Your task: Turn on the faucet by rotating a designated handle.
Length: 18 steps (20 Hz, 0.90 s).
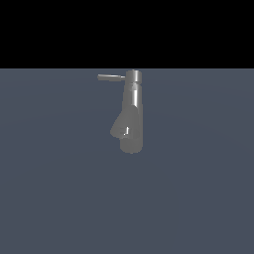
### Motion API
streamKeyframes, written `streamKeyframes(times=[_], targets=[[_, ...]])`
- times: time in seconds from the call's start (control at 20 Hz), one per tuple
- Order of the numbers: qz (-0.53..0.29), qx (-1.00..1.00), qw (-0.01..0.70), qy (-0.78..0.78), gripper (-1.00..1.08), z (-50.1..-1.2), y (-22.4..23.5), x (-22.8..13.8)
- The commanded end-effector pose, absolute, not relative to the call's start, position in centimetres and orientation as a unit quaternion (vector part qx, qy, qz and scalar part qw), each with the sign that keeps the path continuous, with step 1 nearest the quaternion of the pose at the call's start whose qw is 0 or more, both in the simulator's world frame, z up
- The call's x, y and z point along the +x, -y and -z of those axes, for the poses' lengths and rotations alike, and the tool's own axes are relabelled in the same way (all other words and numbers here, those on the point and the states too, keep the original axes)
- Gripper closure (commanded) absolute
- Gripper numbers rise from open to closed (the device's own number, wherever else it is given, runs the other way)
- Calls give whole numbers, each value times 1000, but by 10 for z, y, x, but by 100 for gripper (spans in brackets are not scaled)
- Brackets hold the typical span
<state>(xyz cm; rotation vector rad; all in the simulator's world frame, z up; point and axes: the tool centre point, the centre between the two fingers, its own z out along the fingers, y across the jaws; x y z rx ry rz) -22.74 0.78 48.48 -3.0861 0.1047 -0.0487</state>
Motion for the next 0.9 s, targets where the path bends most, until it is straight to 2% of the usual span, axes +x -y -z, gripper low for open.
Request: streamKeyframes(times=[0.0,0.85], targets=[[14,-998,29,-50,108,-485,-9,-219],[-7,-970,42,-239,108,-468,-20,-124]])
